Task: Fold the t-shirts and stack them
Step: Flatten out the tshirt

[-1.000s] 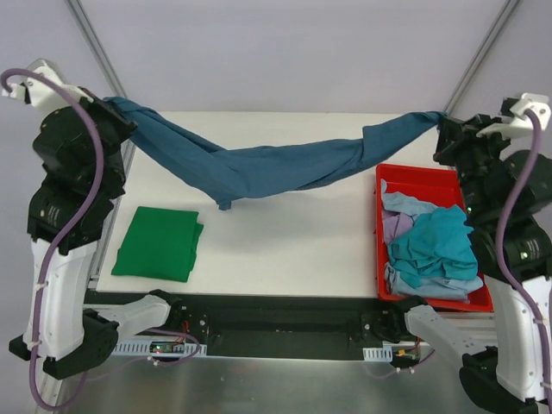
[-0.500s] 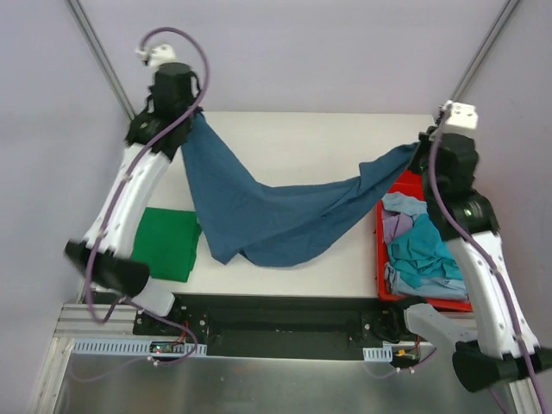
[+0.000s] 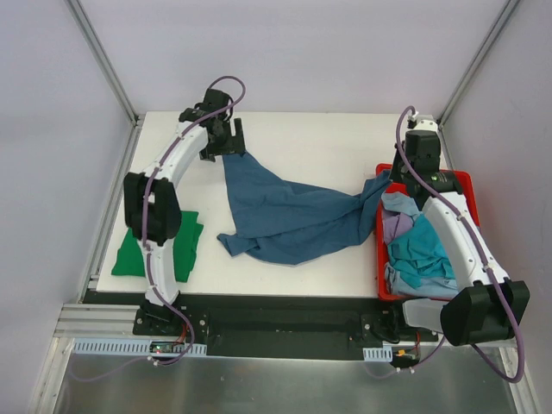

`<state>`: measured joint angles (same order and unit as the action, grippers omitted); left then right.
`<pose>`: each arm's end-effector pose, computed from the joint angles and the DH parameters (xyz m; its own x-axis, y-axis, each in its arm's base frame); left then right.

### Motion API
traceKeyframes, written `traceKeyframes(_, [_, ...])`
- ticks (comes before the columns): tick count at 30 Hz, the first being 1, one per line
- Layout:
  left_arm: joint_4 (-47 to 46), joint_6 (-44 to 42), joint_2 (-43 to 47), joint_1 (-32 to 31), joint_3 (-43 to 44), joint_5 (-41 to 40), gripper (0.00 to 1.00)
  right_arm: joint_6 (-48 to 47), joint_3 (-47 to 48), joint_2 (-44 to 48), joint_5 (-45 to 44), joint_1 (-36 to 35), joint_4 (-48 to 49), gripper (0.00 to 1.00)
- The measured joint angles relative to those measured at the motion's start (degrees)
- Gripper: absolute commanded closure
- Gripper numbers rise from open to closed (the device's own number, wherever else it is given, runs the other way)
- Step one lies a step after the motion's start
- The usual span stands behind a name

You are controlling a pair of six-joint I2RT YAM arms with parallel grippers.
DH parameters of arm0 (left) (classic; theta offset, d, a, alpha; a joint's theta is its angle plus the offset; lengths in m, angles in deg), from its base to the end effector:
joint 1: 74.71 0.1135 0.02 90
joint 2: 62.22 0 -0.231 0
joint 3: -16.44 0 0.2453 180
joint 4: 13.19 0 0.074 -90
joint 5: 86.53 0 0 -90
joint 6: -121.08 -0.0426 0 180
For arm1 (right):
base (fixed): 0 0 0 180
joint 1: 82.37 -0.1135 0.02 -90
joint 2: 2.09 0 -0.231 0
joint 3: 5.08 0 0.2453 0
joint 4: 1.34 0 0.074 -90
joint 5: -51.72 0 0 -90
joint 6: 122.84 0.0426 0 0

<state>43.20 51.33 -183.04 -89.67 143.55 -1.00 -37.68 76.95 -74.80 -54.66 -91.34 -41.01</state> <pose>0.4423 -0.1147 0.2494 -0.7677 -0.1520 -0.6225 -0.0604 0.9843 -0.1659 0.2908 0.0337 0.3157 -0.5050 -0.1617 -0.8479 0.0484 0.9755 -0.2148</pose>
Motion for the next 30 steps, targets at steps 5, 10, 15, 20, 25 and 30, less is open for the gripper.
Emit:
traceKeyframes(5, [-1.3, 3.8, 18.5, -0.6, -20.2, 8.4, 0.11, 0.2, -2.0, 1.1, 1.9, 0.0, 0.5, 0.99])
traceKeyframes(10, [-3.2, 8.3, 31.8, -3.3, -40.2, 15.2, 0.16, 0.2, -4.3, 1.1, 2.9, 0.0, 0.4, 1.00])
traceKeyframes(15, [-3.7, 12.5, 33.4, -8.5, -49.7, 16.9, 0.44, 0.1, -5.8, 1.1, 4.3, 0.0, 0.2, 1.00])
traceKeyframes(20, [-4.9, 14.2, 32.7, -10.9, -50.5, 16.0, 0.50, -0.2, -6.9, 1.6, 4.9, 0.0, -0.2, 1.00])
traceKeyframes(25, [-6.0, 14.8, 30.1, -10.9, -50.5, 14.4, 0.54, -0.3, -6.9, 1.8, 4.9, 0.0, -0.3, 1.00])
traceKeyframes(30, [-6.1, 15.0, 27.5, -10.9, -50.5, 13.4, 0.57, -0.3, -7.8, 2.0, 4.8, 0.0, -0.5, 1.00])
